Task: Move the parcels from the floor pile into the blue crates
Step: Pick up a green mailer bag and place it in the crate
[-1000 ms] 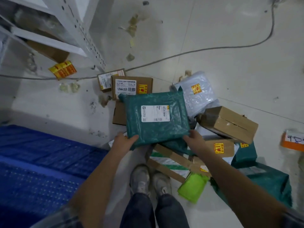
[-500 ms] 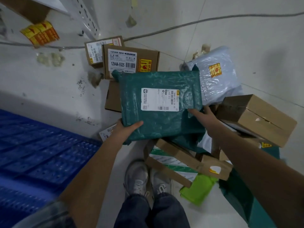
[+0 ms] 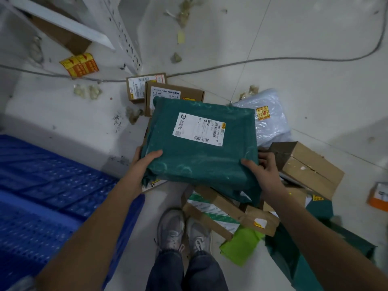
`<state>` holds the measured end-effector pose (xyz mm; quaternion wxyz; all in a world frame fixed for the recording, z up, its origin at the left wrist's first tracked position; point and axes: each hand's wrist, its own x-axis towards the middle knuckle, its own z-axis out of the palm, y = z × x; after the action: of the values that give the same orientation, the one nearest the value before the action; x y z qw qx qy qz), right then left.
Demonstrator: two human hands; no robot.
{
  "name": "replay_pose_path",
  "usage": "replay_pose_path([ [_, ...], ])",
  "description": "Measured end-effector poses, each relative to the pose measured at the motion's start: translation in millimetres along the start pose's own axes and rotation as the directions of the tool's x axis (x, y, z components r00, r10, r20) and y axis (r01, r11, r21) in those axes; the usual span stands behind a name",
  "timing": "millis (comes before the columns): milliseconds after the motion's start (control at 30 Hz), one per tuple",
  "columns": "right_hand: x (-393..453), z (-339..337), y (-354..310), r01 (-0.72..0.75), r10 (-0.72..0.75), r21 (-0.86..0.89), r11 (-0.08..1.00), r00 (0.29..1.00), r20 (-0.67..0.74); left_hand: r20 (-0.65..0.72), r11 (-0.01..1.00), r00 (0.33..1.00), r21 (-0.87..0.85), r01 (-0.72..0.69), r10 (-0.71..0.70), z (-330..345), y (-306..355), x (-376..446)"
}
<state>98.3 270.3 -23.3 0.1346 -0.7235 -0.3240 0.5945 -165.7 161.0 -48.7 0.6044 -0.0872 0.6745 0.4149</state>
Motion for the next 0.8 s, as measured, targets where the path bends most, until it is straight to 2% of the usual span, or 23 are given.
replay_pose_path([
  [67,-19,-7,-5,-0.032,0.030,0.106,0.994,0.999,0.022,0.033,0.998,0.999,-0.065,-0.002,0.004,-4,15,-12],
  [167,-45,-16,-7,-0.134,0.110,0.266,0.955,0.989,0.101,0.093,0.997,0.995,-0.072,-0.041,0.048,-12,33,-32],
  [267,-70,-17,-9,-0.329,0.216,0.339,0.881,0.918,0.332,0.150,0.996,0.985,-0.038,-0.079,0.084,-24,47,-54],
  [333,-85,-15,-10,-0.335,0.189,0.335,0.881,0.897,0.401,0.168,0.994,0.980,-0.024,-0.107,0.110,-32,56,-67],
  [400,-101,-7,-14,-0.327,0.160,0.359,0.874,0.892,0.424,0.131,0.986,0.978,-0.057,-0.154,0.161,-38,63,-80],
  [467,-116,1,-13,-0.332,0.135,0.437,0.836,0.896,0.424,0.001,0.964,0.974,-0.145,-0.223,0.226,-39,65,-93],
  [533,-136,14,-10,-0.334,0.143,0.468,0.818,0.907,0.397,-0.131,0.943,0.970,-0.240,-0.231,0.204,-38,58,-104],
  [567,-147,21,-6,-0.340,0.164,0.471,0.814,0.912,0.376,-0.142,0.934,0.974,-0.288,-0.210,0.175,-36,52,-111],
  [667,-184,43,-1,-0.310,0.153,0.499,0.810,0.931,0.331,-0.003,0.902,0.998,-0.428,-0.055,0.060,-23,34,-142],
  [700,-196,48,0,-0.297,0.136,0.516,0.804,0.935,0.327,0.009,0.891,0.999,-0.452,-0.043,0.052,-21,29,-152],
  [800,-230,51,5,-0.267,0.100,0.497,0.825,0.936,0.337,-0.106,0.870,0.991,-0.479,-0.119,0.077,-28,23,-179],
])
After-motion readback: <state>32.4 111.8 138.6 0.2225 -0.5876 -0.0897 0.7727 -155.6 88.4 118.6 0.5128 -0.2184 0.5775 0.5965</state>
